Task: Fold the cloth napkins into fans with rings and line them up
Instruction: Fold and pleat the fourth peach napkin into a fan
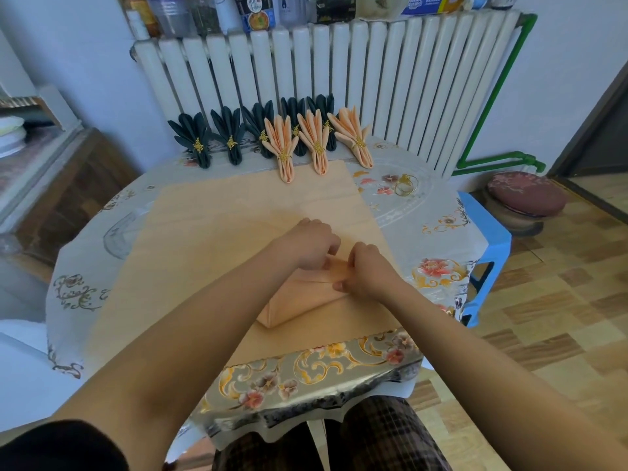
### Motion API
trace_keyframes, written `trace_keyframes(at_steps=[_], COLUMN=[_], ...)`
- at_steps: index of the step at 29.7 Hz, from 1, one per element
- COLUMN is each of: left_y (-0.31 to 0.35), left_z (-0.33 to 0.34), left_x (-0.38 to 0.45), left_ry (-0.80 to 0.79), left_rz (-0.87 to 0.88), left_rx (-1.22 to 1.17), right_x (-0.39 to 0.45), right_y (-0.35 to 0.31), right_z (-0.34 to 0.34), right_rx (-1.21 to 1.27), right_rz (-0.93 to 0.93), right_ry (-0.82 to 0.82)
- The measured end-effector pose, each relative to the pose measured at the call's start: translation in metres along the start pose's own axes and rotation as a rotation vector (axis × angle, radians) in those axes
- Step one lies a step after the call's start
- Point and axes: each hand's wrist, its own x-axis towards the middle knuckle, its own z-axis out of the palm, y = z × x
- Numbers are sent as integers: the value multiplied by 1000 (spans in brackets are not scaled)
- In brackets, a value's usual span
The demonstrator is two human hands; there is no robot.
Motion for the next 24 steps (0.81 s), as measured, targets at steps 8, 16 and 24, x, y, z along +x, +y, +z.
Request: trace_keyframes(at_steps=[8,16,24], left_y=[22,17,17], left_z=[19,66,64], left_x=[-50,-69,-73], left_ry=[220,281,288], left_rz=[-99,-156,-205], left_rx=[36,-472,-624], right_x=[-2,-5,-11], right_y=[1,3,25], right_z=[2,7,23], right_rx=[-12,-147,-97], right_rz=[-20,-171,-531], right_ry=[37,122,345])
